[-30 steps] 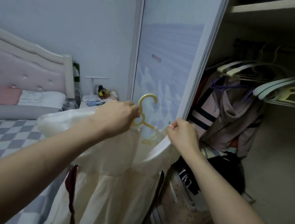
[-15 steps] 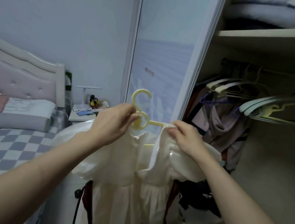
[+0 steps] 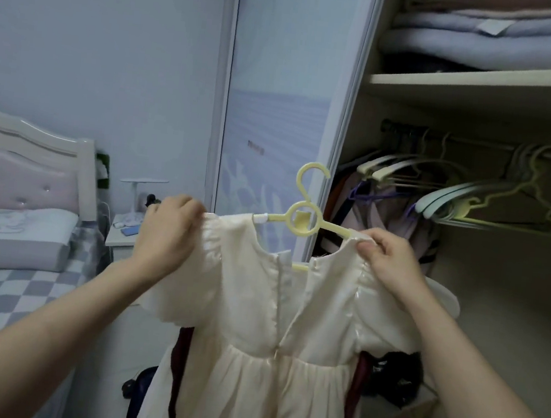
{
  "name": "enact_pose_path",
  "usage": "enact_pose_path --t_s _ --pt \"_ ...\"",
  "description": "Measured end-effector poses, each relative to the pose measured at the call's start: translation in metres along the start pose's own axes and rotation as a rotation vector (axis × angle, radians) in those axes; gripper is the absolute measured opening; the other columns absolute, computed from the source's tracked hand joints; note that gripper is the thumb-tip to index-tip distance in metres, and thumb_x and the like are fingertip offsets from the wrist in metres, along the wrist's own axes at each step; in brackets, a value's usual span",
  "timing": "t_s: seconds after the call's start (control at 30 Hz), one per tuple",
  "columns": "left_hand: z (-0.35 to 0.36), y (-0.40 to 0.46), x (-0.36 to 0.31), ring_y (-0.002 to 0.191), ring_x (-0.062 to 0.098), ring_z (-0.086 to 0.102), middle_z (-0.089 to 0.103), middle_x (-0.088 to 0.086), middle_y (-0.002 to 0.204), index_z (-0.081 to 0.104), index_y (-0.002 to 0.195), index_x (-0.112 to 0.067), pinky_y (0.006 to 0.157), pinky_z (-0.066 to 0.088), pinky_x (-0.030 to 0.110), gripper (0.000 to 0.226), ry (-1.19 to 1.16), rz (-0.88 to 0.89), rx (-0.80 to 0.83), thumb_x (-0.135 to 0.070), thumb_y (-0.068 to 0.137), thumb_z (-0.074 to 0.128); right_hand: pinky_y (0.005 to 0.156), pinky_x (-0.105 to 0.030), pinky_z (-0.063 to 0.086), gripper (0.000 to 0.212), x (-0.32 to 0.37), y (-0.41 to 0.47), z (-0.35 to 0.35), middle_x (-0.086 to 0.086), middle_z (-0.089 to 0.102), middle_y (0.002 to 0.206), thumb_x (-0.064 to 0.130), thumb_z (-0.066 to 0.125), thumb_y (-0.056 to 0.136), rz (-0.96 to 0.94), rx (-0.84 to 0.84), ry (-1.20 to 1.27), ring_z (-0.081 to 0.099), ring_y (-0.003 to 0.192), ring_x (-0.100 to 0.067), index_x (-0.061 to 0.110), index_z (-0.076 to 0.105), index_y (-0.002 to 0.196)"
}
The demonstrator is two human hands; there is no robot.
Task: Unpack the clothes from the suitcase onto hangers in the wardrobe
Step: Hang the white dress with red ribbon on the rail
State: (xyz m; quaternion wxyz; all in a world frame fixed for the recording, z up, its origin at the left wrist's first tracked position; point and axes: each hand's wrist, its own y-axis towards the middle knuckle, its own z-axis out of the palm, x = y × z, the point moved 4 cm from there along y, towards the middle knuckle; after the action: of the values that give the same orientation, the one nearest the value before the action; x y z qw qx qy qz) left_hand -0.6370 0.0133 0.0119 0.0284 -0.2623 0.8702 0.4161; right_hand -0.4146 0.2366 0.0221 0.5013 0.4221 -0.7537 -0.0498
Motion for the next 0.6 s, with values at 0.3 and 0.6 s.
enact_pose_path --t_s 0.3,0.6 --pt "0.023 0.010 -0.069 0.087 0.030 0.054 0.051 0.003 0.084 0.043 0.088 -0.015 0.061 0.025 0.032 0.019 -0.107 0.149 0.208 -0.029 0.098 0.035 0.063 -0.023 0.038 0.023 -0.012 -0.011 -0.047 0.006 0.059 0.074 0.001 0.054 0.087 0.041 -0.110 -0.055 0.050 0.068 -0.007 0.022 0.063 0.083" --pt "0.054 0.046 -0.199 0.096 0.023 0.057 0.059 -0.003 0.105 0.049 0.107 -0.020 0.065 0.036 0.031 0.042 -0.149 0.364 0.149 -0.048 0.093 0.021 0.068 -0.016 0.040 0.018 -0.055 -0.018 -0.147 0.011 0.061 0.080 0.002 0.054 0.089 0.084 -0.299 -0.079 0.053 0.076 -0.003 0.018 0.063 0.088"
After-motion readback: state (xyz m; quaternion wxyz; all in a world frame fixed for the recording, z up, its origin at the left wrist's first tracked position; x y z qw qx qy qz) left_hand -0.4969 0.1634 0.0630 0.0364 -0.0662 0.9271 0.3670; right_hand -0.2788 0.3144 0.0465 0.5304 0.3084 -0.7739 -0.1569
